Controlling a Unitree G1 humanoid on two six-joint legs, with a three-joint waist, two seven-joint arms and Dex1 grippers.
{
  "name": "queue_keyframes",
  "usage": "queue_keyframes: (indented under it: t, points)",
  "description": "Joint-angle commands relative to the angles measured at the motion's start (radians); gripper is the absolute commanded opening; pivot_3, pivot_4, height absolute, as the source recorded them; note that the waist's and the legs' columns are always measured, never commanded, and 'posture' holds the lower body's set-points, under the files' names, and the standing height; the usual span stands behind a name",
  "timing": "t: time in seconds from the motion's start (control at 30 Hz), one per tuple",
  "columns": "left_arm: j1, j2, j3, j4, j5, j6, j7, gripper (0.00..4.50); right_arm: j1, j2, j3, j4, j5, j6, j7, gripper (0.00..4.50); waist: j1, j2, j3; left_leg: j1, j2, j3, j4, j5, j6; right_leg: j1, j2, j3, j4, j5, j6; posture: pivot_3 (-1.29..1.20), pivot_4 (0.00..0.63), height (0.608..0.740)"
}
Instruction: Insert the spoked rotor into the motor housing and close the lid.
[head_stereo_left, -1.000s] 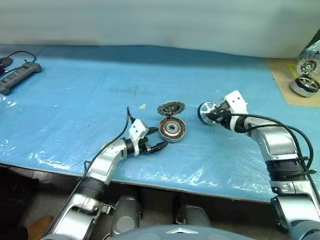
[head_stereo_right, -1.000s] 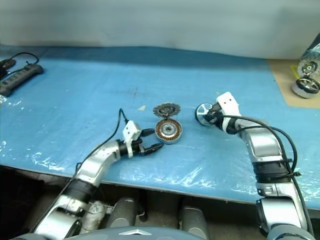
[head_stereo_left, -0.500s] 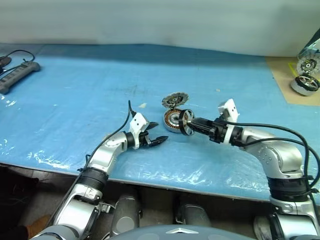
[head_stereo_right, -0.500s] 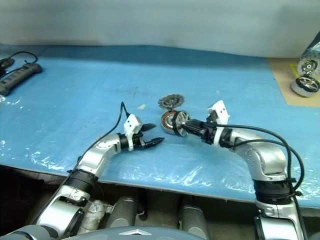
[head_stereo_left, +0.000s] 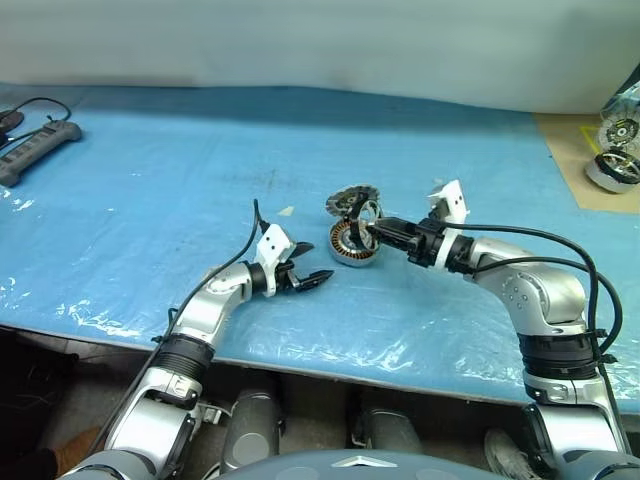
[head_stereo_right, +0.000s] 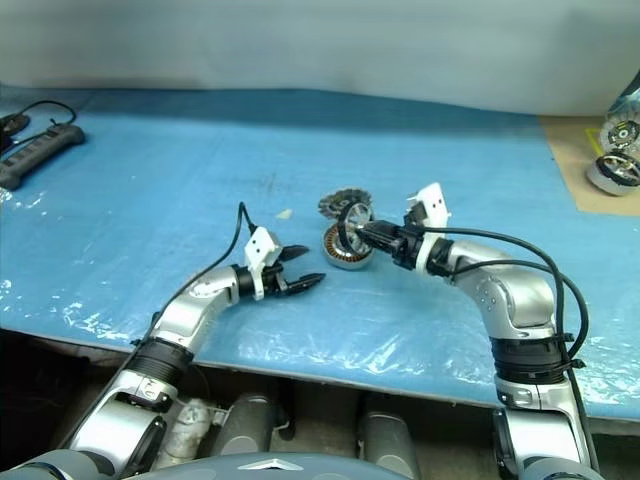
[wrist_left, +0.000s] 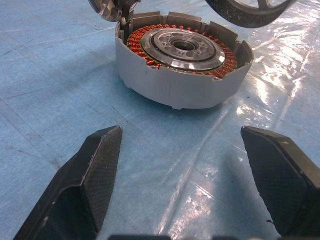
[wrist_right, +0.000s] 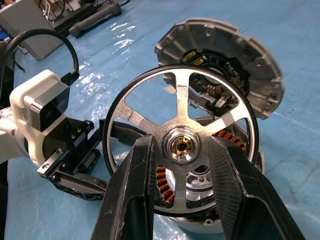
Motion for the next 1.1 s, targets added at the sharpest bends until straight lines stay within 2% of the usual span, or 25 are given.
queue_keyframes:
  t: [0.03, 0.23, 0.37, 0.63, 0.73, 0.83, 1.1]
  points:
    - [0.003, 0.011, 0.017, -0.011, -0.003, -0.016, -0.005, 4.05, -0.002, -0.006, 0.015, 0.014, -0.038, -0.058, -0.008, 1.43, 0.000, 0.000, 0.000, 0.000, 0.000, 0.000, 0.000, 0.000, 0.000, 0.000, 0.000, 0.000, 0.000, 0.000, 0.000, 0.00, 0.150, 0.740]
    - [0.006, 0.010, 0.015, -0.015, -0.007, -0.009, -0.010, 4.05, -0.002, -0.012, 0.041, 0.037, -0.071, -0.081, -0.007, 1.43, 0.000, 0.000, 0.000, 0.000, 0.000, 0.000, 0.001, 0.000, 0.000, 0.000, 0.000, 0.000, 0.000, 0.000, 0.000, 0.00, 0.150, 0.740]
    - [0.006, 0.009, 0.013, -0.017, -0.008, -0.008, -0.016, 4.05, 0.015, -0.016, 0.105, 0.057, -0.147, -0.119, -0.020, 1.43, -0.001, 0.000, 0.000, 0.000, 0.000, 0.000, 0.001, 0.000, 0.000, 0.001, 0.000, 0.000, 0.000, 0.000, 0.000, 0.00, 0.150, 0.740]
    - [0.012, 0.009, 0.009, -0.026, -0.009, -0.004, -0.022, 4.05, 0.031, -0.056, 0.167, 0.027, -0.193, -0.145, 0.024, 1.43, -0.002, 0.000, 0.000, 0.003, 0.001, 0.000, 0.001, 0.000, 0.000, 0.004, 0.000, 0.000, 0.000, 0.000, 0.000, 0.00, 0.150, 0.740]
    - [0.013, 0.008, 0.008, -0.028, -0.010, -0.002, -0.024, 4.05, -0.003, -0.040, 0.164, 0.056, -0.208, -0.141, -0.006, 2.20, -0.003, 0.000, 0.000, 0.004, 0.001, 0.000, 0.001, 0.000, 0.000, 0.004, 0.000, 0.000, 0.000, 0.000, 0.000, 0.00, 0.150, 0.740]
    - [0.014, 0.008, 0.008, -0.029, -0.010, -0.001, -0.026, 4.05, -0.024, -0.032, 0.162, 0.050, -0.194, -0.109, -0.002, 3.19, -0.001, 0.000, 0.000, 0.002, 0.001, 0.000, 0.001, 0.000, 0.000, 0.003, 0.000, 0.000, 0.000, 0.000, 0.000, 0.00, 0.150, 0.740]
    - [0.019, 0.005, 0.011, -0.036, -0.014, 0.008, -0.023, 4.05, -0.047, -0.010, 0.074, 0.006, -0.098, -0.085, 0.020, 3.19, -0.001, 0.000, 0.000, 0.002, 0.001, 0.000, 0.001, 0.000, 0.000, 0.002, 0.000, 0.000, 0.000, 0.000, 0.000, 0.00, 0.150, 0.740]
